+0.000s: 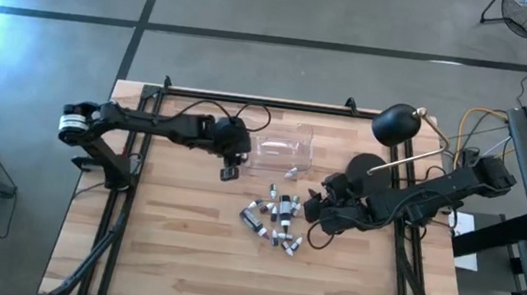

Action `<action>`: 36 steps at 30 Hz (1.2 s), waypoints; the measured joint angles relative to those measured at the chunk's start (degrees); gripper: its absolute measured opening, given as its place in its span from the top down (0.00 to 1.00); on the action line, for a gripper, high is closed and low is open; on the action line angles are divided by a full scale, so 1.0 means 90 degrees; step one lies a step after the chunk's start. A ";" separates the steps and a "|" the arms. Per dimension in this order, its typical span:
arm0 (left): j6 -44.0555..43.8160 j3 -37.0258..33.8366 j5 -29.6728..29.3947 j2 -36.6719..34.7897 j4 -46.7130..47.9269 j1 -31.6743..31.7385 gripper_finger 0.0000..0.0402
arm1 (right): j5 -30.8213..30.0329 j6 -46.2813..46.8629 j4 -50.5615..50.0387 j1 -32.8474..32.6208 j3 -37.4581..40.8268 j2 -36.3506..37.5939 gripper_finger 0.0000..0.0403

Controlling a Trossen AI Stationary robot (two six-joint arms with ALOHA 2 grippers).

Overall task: Pick & Place food coloring
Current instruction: Put the large pink food coloring bottle into the transparent bin, then put the large purple food coloring bottle into the transparent bin

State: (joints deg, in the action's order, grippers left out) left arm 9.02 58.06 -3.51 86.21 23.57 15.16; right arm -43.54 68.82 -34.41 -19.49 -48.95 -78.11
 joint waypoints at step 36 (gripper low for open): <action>-0.1571 0.1435 -0.0782 -0.1351 0.1877 -0.1153 0.54 | 0.1585 -0.2196 0.1870 -0.0182 0.0170 -0.0598 0.47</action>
State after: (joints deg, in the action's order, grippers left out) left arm -5.12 70.98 -10.55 74.06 40.46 4.78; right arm -29.27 49.05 -17.58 -21.12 -47.42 -83.49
